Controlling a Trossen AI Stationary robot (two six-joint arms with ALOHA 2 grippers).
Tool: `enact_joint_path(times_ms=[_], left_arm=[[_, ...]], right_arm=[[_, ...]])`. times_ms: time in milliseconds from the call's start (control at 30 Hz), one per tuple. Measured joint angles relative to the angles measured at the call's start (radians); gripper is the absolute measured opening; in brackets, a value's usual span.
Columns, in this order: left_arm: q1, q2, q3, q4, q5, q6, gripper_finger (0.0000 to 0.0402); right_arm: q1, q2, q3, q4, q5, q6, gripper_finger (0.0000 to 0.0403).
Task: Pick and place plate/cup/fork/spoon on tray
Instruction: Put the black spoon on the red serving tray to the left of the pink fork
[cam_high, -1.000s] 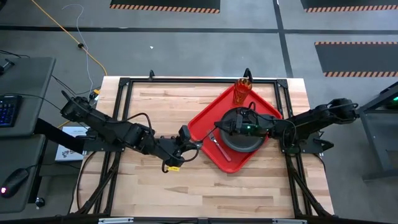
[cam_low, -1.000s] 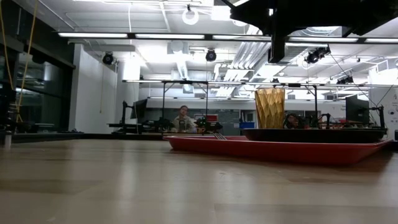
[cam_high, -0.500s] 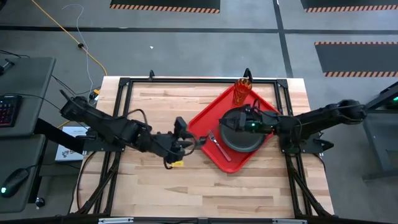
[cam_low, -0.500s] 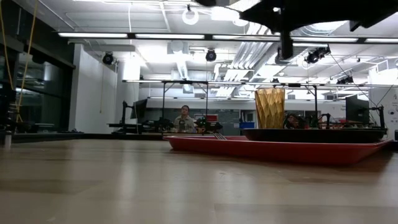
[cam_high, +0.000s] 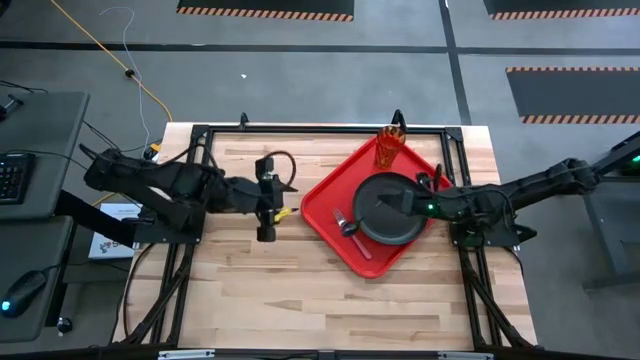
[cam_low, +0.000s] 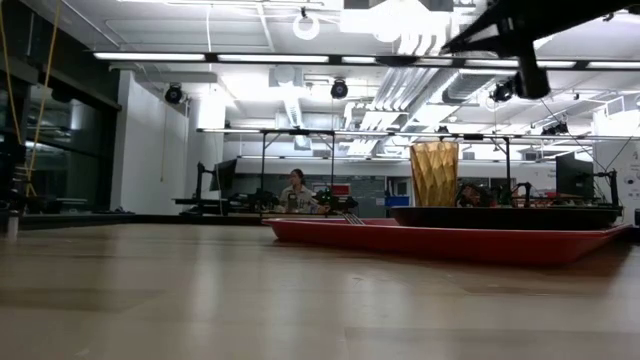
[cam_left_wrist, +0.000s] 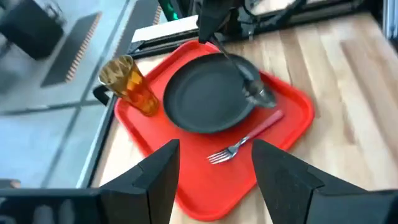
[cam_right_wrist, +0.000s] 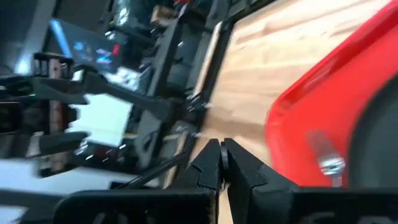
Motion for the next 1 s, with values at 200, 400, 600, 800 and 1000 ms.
enact_joint_path(times_ms=[200, 400, 600, 800, 1000], left_arm=[[0.041, -0.050, -0.126, 0.234, 0.107, -0.063, 0.0188], [0.090, -0.186, -0.435, 0.667, 0.220, -0.256, 0.0188], [0.139, -0.277, -0.747, 1.256, 0.249, -0.496, 0.0188], [0.141, -0.285, -0.939, 1.616, 0.124, -0.666, 0.0188], [0.103, -0.284, -0.997, 1.682, -0.031, -0.739, 0.0188]], right_arm=[[0.081, 0.006, 0.000, -0.035, 0.182, 0.003, 0.0000], [0.129, 0.006, 0.000, -0.035, 0.262, 0.004, 0.0000], [0.133, 0.052, 0.000, 0.026, 0.300, -0.013, 0.0000], [0.133, 0.155, 0.000, 0.315, 0.342, -0.161, 0.0000], [0.097, 0.293, 0.000, 0.802, 0.374, -0.448, 0.0000]])
